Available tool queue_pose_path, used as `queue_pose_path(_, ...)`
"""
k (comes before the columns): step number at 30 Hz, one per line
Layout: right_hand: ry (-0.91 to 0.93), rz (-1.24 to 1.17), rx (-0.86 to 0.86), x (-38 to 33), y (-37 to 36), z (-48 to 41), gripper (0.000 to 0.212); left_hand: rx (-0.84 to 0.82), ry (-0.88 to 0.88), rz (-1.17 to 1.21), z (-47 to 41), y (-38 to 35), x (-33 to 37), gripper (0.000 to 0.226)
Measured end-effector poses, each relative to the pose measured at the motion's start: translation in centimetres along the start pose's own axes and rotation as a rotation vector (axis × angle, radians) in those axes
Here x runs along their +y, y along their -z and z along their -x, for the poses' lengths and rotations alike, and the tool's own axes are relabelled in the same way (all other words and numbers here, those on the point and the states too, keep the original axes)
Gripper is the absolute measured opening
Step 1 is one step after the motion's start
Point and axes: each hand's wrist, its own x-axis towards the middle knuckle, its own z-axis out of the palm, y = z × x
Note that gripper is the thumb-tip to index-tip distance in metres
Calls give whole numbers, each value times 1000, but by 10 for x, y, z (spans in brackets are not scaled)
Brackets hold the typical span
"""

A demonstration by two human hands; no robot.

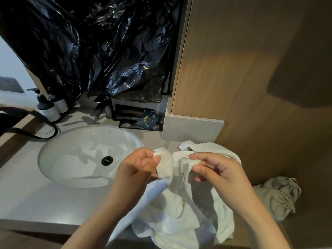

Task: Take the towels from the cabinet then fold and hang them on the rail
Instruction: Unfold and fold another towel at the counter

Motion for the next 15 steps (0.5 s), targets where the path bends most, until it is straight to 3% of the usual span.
queue_pose_path(6,76,74,21,-7,-1,2,19,14,-9,-64,4,-1,-2,20)
queue_pose_path(10,162,138,132,-15,-1,1,23,62,34,122,7,-2,0,19)
queue_pose_path(13,190,65,226,-28,-2,-3,8,98,8,225,2,-4,10,27)
queue_pose_path(15,221,65,206,-39,-3,-5,9,97,-26,275,-3,-6,17,27)
